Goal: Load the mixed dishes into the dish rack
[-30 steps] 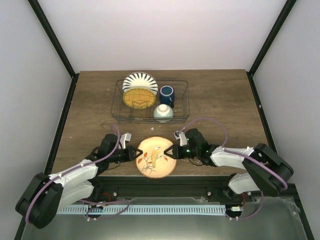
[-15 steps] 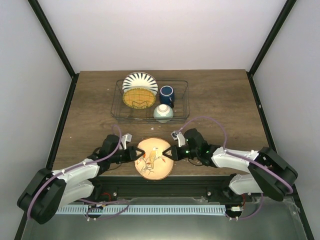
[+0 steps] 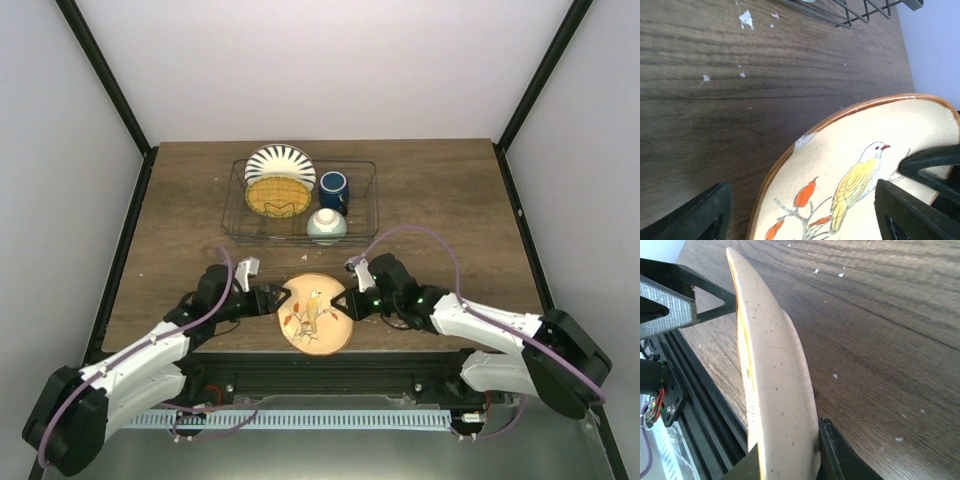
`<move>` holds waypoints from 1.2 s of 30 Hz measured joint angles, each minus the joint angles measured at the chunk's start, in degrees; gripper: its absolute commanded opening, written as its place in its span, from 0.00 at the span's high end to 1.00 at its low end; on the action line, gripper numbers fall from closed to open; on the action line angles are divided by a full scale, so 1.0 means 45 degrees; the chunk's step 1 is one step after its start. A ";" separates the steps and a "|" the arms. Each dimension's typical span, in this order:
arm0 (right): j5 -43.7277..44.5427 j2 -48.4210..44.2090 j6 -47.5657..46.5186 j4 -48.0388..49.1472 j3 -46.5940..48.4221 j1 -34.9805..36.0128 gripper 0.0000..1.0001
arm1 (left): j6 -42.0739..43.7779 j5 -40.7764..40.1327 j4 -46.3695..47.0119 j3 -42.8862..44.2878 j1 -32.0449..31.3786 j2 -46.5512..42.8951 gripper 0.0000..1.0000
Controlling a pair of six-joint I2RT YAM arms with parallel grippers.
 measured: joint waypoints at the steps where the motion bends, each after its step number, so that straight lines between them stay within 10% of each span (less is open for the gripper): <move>1: 0.0185 -0.0087 -0.0112 -0.0267 0.0097 0.0000 0.99 | 0.0073 -0.0253 -0.0423 0.0087 0.0000 -0.0291 0.16; 17: 0.3410 -0.2599 -0.3531 -0.0146 0.0884 0.0034 0.99 | 0.0034 -0.1943 -0.3497 0.0233 0.0136 -0.1681 0.06; 25: 0.3293 -0.2560 -0.6552 0.3973 0.0748 -0.0233 0.99 | -0.0063 -0.1506 -0.3094 -0.0306 0.0316 -0.1078 0.06; 36: 0.0282 0.1637 -0.8893 0.8238 0.2846 -0.2433 0.99 | 0.0010 -0.1049 -0.2822 -0.0398 0.0646 -0.1015 0.06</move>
